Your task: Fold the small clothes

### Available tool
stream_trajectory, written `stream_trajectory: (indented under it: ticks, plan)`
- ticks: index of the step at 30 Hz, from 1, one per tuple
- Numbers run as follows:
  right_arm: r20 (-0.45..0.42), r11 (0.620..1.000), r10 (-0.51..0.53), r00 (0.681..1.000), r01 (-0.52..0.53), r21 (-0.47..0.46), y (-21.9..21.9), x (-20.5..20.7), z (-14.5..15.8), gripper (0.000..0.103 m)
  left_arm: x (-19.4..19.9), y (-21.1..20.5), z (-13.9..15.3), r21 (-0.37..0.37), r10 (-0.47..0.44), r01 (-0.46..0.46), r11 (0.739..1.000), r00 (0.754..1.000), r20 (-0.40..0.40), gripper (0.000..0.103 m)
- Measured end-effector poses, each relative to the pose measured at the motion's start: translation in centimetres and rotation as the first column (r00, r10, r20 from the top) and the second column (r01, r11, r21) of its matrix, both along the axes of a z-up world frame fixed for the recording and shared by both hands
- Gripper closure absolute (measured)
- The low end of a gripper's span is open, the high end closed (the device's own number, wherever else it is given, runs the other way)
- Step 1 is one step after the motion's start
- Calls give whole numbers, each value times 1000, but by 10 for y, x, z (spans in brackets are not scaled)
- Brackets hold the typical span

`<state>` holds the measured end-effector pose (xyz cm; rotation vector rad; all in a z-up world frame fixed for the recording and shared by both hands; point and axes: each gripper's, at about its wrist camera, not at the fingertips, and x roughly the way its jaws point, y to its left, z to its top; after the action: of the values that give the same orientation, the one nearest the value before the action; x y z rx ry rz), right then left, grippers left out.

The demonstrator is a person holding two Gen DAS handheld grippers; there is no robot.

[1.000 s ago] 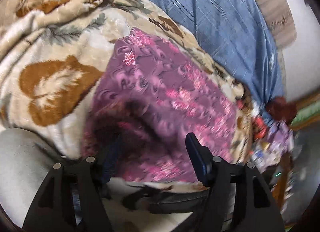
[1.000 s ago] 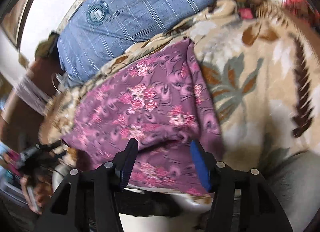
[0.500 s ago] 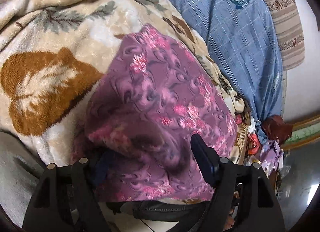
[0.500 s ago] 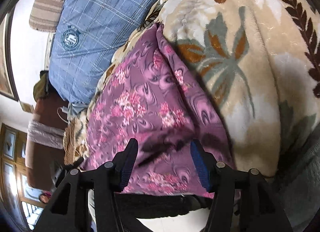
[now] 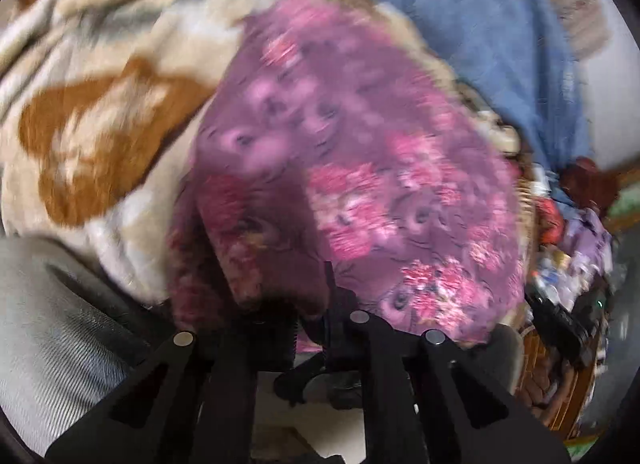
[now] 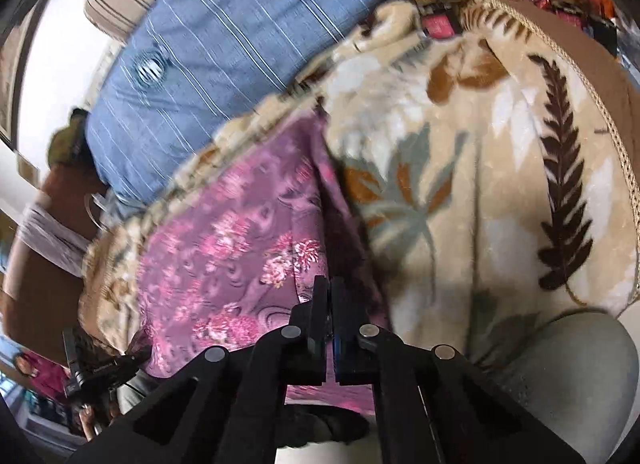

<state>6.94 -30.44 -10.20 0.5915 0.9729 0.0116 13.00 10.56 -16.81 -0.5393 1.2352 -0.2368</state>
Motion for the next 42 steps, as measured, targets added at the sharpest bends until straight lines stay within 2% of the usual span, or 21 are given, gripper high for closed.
stream_trajectory:
  ticks: [3,4,7,8,11,12,13,14,15,20,22,23,24,25,27,29,31,35,37,39,42]
  plan:
    - [-50,999,-7,999,5,-47,8,2,-17,102,0,2,-4,-47,18,-19,999,999,-27,95]
    - [-41,999,-8,999,6,-52,10,1,-14,102,-1,0,0,-34,9,-9,999,1000,-16,94]
    - [-3,994,2,1000,-2,-106,17,0,0,100,-2,-2,6,74,-18,17,997,1000,9,76]
    - [-10,994,12,1000,-13,-110,18,4,-2,97,0,0,4,87,-6,6,996,1000,3,74]
    - [-44,994,26,999,-31,-106,16,6,-7,92,-5,12,5,-16,18,-18,1000,1000,-3,74]
    - [-22,997,36,999,-37,-63,11,-2,-5,84,-10,15,11,-37,24,-24,999,1000,17,74]
    - [-3,999,39,999,-39,-29,9,-10,-3,65,-14,19,15,-38,29,-28,999,999,34,67]
    - [3,999,37,999,-37,-17,8,-14,-2,54,-19,24,17,-37,34,-32,999,998,49,58]
    - [12,999,33,999,-33,-9,7,-20,-2,44,-21,27,20,-39,45,-43,998,997,63,57]
    - [-37,997,62,997,-61,46,18,-12,-27,46,-6,26,13,-65,67,-65,996,997,40,57]
    - [-36,997,60,998,-58,59,21,-4,-35,52,1,21,8,-69,69,-66,995,997,42,58]
    - [-47,997,45,998,-42,65,20,3,-41,56,3,20,7,-51,74,-72,996,997,38,63]
    - [-67,997,36,997,-31,71,18,6,-46,79,2,17,5,-38,79,-78,996,996,40,73]
    - [-86,997,24,996,-17,78,16,7,-48,94,1,17,6,-7,82,-82,997,996,42,95]
    - [-64,995,46,997,-40,92,16,1,-40,95,-4,22,10,0,78,-78,997,996,52,96]
    - [-47,996,89,995,-89,7,24,-9,-22,96,-14,23,20,27,59,-62,998,993,99,97]
    - [-66,989,124,990,-129,-71,34,-17,-13,96,-14,19,13,75,36,-43,996,995,95,96]
    - [-141,984,109,984,-127,-123,35,-2,-40,96,-4,19,-12,38,61,-61,997,998,11,96]
    - [-134,991,83,988,-96,-90,32,-4,-39,96,-7,20,-3,65,55,-57,996,998,43,96]
    - [-109,986,90,990,-104,-130,37,-10,-27,96,-9,18,1,119,34,-43,992,997,74,95]
    - [-149,976,114,982,-138,-167,42,-4,-32,96,-7,23,-4,75,55,-58,995,998,42,96]
